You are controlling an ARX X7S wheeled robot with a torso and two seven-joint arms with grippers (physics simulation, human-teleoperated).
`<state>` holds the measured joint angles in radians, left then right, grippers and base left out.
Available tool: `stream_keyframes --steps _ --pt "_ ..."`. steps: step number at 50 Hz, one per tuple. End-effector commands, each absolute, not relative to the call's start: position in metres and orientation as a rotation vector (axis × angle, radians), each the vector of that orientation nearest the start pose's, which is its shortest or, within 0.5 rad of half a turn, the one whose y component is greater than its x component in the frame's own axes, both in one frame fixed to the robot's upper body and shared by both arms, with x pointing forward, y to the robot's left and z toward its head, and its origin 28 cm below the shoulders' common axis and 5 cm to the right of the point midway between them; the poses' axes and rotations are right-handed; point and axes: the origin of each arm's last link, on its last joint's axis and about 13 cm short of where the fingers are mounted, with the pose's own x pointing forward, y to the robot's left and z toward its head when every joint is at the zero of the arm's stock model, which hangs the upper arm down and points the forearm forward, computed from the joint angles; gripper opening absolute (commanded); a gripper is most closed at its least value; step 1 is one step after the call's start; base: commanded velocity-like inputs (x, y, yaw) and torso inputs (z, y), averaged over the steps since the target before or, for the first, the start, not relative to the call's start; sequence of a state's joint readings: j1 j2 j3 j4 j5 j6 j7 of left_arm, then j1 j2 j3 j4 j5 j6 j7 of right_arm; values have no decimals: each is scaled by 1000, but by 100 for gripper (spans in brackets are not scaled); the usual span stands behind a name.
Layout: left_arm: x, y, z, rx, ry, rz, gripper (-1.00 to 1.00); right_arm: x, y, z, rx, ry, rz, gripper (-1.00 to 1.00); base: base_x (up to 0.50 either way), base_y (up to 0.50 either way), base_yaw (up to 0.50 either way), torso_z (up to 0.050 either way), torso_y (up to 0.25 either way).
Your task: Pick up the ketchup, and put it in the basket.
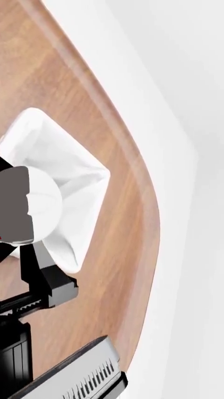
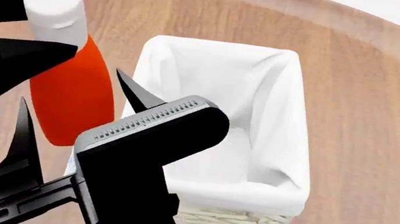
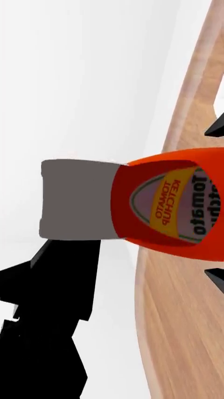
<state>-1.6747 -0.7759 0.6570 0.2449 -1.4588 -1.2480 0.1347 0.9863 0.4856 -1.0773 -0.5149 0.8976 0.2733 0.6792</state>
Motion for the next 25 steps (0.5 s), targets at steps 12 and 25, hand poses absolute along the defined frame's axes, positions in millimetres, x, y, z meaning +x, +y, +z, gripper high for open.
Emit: stream_keyframes --steps 12,25 --pt "244 255 383 423 104 -906 -100 240 -4 202 -33 -286 614 100 0 0 0 0 0" --pt "244 256 385 422 98 -893 -100 237 -4 201 -32 -277 632 -100 0 0 0 0 1"
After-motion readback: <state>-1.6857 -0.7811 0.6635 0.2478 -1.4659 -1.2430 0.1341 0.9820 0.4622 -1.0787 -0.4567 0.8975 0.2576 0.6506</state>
